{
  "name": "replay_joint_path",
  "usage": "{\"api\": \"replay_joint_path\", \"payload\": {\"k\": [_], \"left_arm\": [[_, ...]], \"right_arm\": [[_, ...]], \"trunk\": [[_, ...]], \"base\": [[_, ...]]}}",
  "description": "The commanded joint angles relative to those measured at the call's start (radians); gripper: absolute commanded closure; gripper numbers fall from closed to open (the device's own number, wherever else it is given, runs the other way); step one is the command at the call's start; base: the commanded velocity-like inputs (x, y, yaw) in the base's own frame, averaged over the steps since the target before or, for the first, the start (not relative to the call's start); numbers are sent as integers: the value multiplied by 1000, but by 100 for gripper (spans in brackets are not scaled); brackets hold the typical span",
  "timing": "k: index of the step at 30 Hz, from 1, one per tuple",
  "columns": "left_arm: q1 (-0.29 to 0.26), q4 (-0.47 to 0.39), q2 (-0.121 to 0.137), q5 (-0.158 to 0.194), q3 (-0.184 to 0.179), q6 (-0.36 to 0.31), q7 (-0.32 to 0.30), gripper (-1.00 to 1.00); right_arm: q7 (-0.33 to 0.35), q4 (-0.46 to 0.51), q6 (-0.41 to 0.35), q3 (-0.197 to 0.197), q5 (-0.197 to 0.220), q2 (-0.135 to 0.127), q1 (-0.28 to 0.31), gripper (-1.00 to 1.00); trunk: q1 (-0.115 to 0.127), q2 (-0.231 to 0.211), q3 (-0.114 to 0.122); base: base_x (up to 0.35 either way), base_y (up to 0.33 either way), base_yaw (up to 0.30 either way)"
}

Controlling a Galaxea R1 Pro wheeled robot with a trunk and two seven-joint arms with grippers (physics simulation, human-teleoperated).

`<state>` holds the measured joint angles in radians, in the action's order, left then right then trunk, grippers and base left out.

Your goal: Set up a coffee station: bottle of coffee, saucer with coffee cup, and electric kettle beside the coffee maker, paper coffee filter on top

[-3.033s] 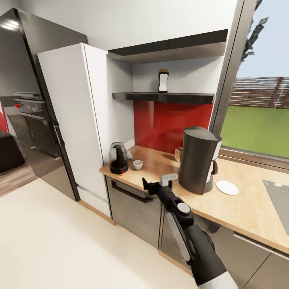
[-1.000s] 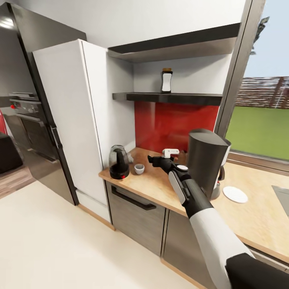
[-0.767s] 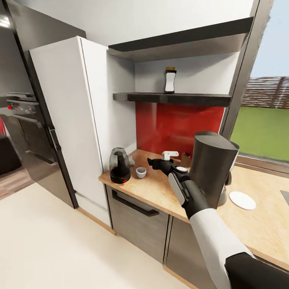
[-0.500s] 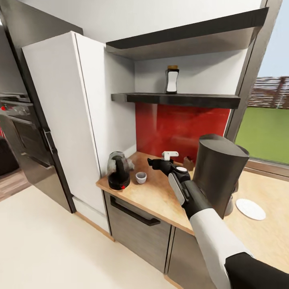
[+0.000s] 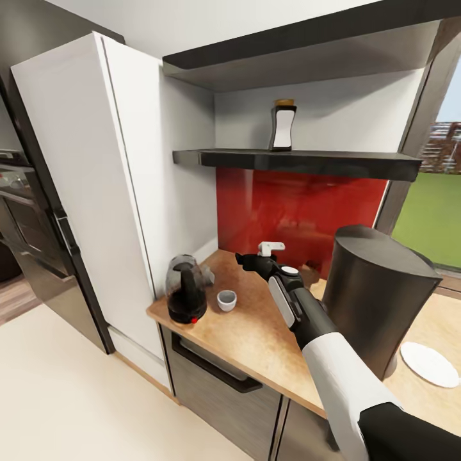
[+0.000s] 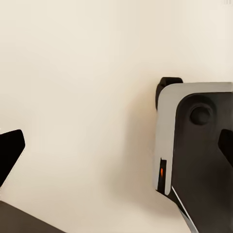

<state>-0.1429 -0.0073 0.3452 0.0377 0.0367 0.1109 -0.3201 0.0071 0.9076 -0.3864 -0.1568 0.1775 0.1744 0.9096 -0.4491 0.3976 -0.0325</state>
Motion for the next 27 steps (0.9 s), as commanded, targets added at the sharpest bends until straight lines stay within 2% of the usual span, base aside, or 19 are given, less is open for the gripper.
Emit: {"api": "replay_joint_path", "payload": {"k": [1, 13, 19, 27], "left_arm": [[-1, 1, 0, 4, 3, 1, -5, -100], [0, 1, 1, 4, 4, 1, -5, -100], [0, 1, 1, 4, 5, 1, -5, -100], [0, 1, 1, 4, 5, 1, -5, -100]], "right_arm": [[1, 1, -5, 0, 4, 0, 1, -100], [-1, 1, -5, 0, 2, 0, 0, -100], [-1, 1, -5, 2, 3, 0, 0, -100], [-1, 1, -5, 1, 3, 0, -1, -100]], "trunk": [[-1, 2, -2], [-1, 2, -2], [-1, 2, -2], [-1, 2, -2]], "base": [[95, 56, 0], [12, 10, 0], [115, 158, -3], [27, 26, -229]]}}
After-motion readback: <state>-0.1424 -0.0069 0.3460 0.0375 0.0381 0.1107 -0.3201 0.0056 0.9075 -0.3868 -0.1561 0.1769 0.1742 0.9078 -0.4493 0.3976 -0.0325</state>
